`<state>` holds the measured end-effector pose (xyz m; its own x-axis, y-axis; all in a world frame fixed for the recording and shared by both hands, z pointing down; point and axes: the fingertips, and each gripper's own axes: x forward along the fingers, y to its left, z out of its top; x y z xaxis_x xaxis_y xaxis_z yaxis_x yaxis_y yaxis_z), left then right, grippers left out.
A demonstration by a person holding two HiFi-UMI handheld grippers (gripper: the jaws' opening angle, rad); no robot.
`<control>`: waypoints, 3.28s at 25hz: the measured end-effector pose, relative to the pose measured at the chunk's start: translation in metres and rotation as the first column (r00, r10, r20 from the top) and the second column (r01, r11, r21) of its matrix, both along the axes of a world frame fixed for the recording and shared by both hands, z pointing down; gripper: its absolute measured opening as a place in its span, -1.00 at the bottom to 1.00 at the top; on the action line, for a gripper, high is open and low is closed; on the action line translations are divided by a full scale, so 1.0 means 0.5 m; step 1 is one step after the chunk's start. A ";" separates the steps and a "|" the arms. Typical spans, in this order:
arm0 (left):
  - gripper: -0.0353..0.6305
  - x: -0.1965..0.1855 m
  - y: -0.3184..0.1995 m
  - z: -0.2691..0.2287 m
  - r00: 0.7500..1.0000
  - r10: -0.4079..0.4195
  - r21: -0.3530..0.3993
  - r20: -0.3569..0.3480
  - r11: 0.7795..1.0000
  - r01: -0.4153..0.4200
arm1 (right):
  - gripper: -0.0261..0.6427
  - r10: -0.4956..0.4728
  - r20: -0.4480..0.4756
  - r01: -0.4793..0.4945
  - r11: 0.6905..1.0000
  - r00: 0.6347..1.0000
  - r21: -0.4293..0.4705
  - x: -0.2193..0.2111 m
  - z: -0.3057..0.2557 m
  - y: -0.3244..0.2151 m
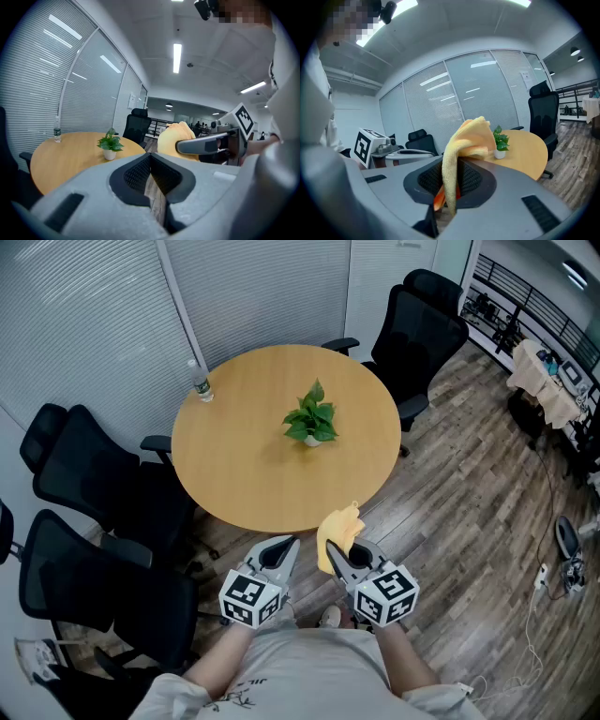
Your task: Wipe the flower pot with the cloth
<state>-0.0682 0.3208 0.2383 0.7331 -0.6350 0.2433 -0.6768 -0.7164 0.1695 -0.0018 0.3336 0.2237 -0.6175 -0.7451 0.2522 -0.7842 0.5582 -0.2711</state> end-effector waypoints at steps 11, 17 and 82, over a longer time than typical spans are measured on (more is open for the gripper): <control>-0.86 0.003 0.001 -0.002 1.000 0.017 -0.004 0.004 1.000 -0.017 | -0.77 -0.004 -0.009 0.004 1.000 1.000 -0.005 0.001 0.005 0.003; -0.86 0.012 0.005 -0.001 1.000 0.013 -0.003 0.011 1.000 -0.013 | -0.77 0.041 -0.003 -0.041 0.999 0.999 -0.008 0.029 0.008 0.005; -0.86 0.044 -0.592 0.040 0.996 0.090 0.000 -0.016 0.996 -0.090 | -0.76 0.154 -0.048 -0.157 0.986 0.987 -0.057 0.098 0.069 -0.556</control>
<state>-0.0463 0.0247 0.2585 0.7913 -0.5660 0.2314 -0.6066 -0.7742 0.1804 0.0473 0.0558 0.2582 -0.4830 -0.8138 0.3232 -0.8717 0.4123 -0.2647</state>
